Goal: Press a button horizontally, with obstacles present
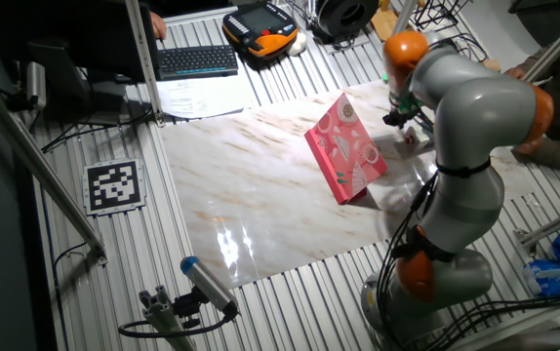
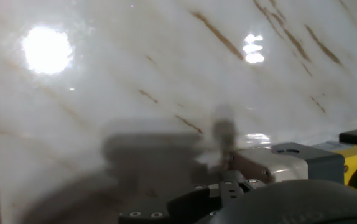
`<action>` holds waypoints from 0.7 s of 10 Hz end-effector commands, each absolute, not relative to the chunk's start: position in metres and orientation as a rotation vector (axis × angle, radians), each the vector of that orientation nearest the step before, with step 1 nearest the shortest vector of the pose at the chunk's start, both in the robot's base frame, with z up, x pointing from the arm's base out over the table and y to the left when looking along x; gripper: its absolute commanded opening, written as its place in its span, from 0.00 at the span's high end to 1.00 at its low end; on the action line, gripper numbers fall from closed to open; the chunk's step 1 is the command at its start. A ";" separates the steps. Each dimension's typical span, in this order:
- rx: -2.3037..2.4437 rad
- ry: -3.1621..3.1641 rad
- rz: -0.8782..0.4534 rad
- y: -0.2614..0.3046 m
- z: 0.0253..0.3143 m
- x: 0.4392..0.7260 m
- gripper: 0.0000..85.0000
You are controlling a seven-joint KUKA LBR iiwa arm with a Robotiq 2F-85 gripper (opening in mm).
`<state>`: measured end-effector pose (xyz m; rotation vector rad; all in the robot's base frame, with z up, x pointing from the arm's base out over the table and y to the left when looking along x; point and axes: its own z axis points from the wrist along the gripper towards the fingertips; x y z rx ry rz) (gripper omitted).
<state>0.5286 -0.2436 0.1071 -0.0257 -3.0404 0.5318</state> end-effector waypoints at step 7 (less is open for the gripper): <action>-0.066 -3.021 0.413 -0.241 0.096 0.531 1.00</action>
